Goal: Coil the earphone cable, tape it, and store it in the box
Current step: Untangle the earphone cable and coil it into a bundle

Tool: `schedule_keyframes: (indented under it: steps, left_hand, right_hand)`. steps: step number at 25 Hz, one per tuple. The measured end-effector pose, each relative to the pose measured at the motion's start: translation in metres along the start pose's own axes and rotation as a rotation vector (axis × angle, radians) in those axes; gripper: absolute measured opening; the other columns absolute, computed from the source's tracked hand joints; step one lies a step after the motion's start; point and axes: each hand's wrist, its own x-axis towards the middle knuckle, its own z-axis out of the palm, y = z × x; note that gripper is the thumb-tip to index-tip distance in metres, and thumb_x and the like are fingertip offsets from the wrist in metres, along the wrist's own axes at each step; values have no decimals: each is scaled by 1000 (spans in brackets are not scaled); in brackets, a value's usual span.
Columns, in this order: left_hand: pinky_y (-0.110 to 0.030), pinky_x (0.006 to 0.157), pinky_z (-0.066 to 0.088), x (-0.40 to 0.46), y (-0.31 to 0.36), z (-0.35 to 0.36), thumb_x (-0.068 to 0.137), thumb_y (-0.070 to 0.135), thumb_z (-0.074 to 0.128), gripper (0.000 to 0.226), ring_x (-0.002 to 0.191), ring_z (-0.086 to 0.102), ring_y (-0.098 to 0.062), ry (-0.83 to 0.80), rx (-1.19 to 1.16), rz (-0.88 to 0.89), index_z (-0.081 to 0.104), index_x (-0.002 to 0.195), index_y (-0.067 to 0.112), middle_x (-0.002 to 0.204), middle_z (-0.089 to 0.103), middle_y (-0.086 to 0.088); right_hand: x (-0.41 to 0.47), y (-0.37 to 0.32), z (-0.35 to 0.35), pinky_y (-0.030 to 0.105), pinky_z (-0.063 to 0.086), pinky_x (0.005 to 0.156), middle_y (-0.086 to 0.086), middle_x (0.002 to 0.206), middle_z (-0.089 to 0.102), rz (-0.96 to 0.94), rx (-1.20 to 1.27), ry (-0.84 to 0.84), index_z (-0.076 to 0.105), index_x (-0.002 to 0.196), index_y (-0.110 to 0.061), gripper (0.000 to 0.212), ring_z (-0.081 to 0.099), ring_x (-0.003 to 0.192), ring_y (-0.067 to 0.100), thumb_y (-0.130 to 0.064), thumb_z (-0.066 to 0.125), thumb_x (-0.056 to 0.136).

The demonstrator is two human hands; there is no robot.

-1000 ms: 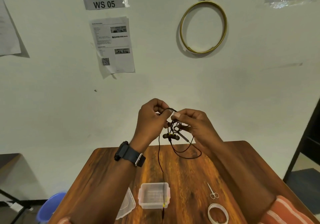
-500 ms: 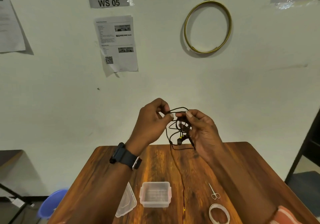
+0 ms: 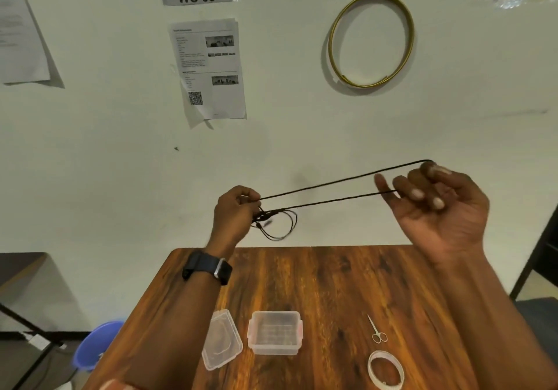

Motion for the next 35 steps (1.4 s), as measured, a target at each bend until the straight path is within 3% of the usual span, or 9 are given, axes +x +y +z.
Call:
schedule_keyframes:
  steps: [3,7,10,14,19,22,25,30,35]
  left_hand:
    - [-35,56,58,1,-10,3,86,3,57,19,81,67,-25,78,-48,-20,66,91,20,90,68,-2]
    - [-41,68,60,10,-32,-27,94,-1,48,21,79,68,-31,271,-575,-338,64,94,11,91,66,-15]
    - [-46,73,60,6,-34,-36,92,5,65,5,71,66,-28,93,-523,-266,68,95,7,83,66,-12]
    - [-38,65,59,-1,5,-26,87,18,74,16,55,58,-18,-233,-313,-44,64,77,10,67,59,-7]
    - [-25,51,52,-12,62,-16,88,27,72,23,57,59,-18,-381,-83,138,60,77,11,66,66,-6]
    - [-24,55,52,-20,87,-10,88,25,72,24,51,53,-11,-464,-39,238,58,77,10,52,58,7]
    - [-21,58,46,-27,106,-2,85,32,70,29,55,51,-14,-516,-68,295,58,83,6,57,57,1]
    - [-25,66,46,-29,116,-3,83,38,70,34,62,56,-14,-468,-67,335,61,85,6,62,58,1]
    - [-20,64,55,-30,113,-17,87,23,70,19,64,64,-12,-448,-36,335,66,90,4,73,69,-6]
  right_hand:
    - [-9,-12,-7,27,47,74,-2,88,69,-133,100,-51,49,68,-17,12,59,67,9,-19,59,75]
    - [70,-76,-270,60,11,117,6,160,29,-4,220,143,36,147,-19,51,35,144,33,-43,32,102]
    - [70,-99,-343,65,28,108,-3,150,47,-191,-616,78,35,145,-9,65,54,131,17,-55,36,100]
    - [-21,-21,-82,30,59,73,1,99,76,301,-1318,-41,78,98,-33,59,70,90,7,-80,58,67]
    - [-47,-10,-16,32,58,58,1,80,78,734,-1478,-264,79,77,-13,46,75,67,24,-56,64,79]
    - [-39,-6,16,29,55,66,-13,70,73,411,-1686,-404,73,71,-23,46,70,65,4,-65,58,80]
    - [-19,17,41,24,56,78,-10,90,78,44,-1296,-269,76,95,-24,26,71,85,1,-45,66,82]
    - [-6,51,60,23,53,70,13,82,75,-18,-976,-183,76,88,-11,10,69,75,14,-18,77,81]
    - [-7,51,58,30,50,63,-2,73,72,15,-855,-108,75,78,-14,5,64,68,9,-16,75,83]
